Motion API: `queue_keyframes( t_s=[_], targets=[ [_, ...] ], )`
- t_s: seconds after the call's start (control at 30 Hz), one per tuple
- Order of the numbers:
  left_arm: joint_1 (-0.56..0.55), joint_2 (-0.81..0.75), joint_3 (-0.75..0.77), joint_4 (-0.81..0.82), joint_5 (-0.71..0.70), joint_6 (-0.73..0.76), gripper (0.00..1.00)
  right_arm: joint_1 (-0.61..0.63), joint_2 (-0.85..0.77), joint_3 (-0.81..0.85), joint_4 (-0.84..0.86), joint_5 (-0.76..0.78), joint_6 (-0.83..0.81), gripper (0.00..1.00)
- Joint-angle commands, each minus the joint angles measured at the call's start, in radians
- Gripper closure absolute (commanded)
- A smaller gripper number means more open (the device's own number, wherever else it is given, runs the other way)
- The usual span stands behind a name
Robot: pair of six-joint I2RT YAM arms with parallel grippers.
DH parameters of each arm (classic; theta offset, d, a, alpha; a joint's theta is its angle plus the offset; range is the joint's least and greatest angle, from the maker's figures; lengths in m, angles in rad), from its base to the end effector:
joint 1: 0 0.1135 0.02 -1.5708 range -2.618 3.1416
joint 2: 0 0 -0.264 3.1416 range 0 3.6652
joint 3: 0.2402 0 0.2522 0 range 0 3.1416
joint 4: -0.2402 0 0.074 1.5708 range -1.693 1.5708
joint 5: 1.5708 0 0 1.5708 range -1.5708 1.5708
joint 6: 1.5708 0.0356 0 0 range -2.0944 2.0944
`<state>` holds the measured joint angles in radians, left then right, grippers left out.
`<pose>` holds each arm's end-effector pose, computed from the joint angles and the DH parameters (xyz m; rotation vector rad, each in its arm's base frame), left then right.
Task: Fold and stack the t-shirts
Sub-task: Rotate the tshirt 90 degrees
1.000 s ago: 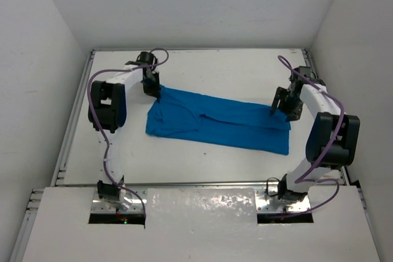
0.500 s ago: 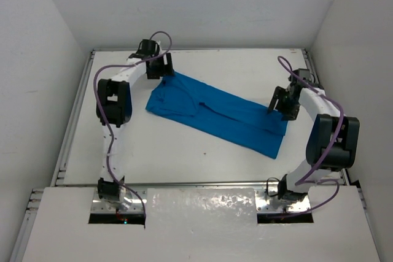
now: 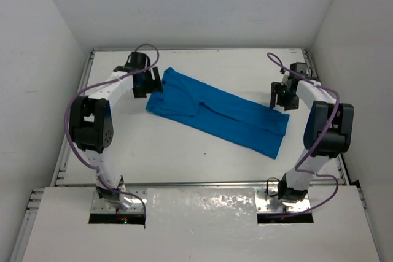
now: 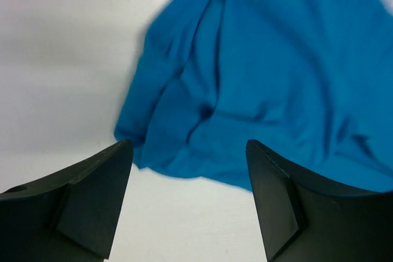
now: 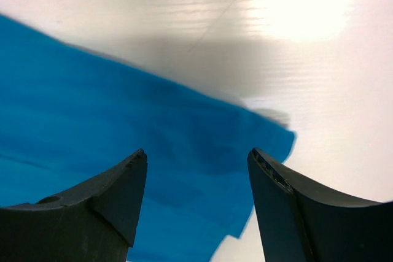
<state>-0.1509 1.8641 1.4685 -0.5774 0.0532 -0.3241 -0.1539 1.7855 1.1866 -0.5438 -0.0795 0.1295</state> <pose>0.4022 -0.0631 0.2366 -0.2006 2.5535 -0.2519 0.3541 -0.0521 0.1833 0.3597 2.6871 0.1006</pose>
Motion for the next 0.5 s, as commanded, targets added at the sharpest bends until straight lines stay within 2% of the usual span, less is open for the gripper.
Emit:
queue_keyframes(
  t_s=[0.0, 0.1, 0.3, 0.47],
  targets=[
    [-0.024, -0.057, -0.129, 0.071, -0.004, -0.096, 0.29, 0.01, 0.003, 0.071, 0.024, 0.072, -0.093, 0.34],
    [-0.032, -0.043, -0.151, 0.079, 0.027, -0.113, 0.3, 0.01, 0.051, 0.143, 0.005, 0.104, -0.094, 0.34],
    [-0.036, 0.027, -0.114, 0.082, -0.003, -0.089, 0.3, 0.008, 0.155, 0.237, -0.021, 0.055, -0.093, 0.34],
    [-0.036, 0.098, -0.076, 0.065, -0.016, -0.078, 0.36, 0.008, 0.155, 0.193, -0.031, 0.03, -0.116, 0.35]
  ],
)
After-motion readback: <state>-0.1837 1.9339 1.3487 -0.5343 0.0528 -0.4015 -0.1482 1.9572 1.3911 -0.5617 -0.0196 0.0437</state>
